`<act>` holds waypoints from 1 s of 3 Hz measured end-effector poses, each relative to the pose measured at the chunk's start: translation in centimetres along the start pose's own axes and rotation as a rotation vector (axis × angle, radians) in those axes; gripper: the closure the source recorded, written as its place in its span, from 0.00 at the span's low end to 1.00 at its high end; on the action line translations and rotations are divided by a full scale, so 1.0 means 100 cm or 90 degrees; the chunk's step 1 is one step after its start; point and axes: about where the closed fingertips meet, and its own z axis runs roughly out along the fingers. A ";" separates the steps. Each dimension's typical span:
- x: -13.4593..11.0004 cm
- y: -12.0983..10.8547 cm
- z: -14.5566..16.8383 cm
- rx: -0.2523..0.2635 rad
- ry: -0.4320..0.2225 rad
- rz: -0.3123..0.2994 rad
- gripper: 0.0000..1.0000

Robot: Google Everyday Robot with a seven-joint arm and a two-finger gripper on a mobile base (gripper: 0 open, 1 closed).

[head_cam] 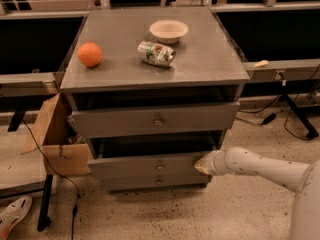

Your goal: Close middle drawer

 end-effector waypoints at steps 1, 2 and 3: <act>-0.004 -0.001 0.000 0.003 -0.007 -0.002 1.00; -0.007 0.003 0.002 0.003 -0.013 -0.005 1.00; -0.010 0.007 0.004 0.003 -0.020 -0.009 1.00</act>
Offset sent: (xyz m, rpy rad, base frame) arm 0.2108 0.1690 0.1293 0.2507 -0.4847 0.1498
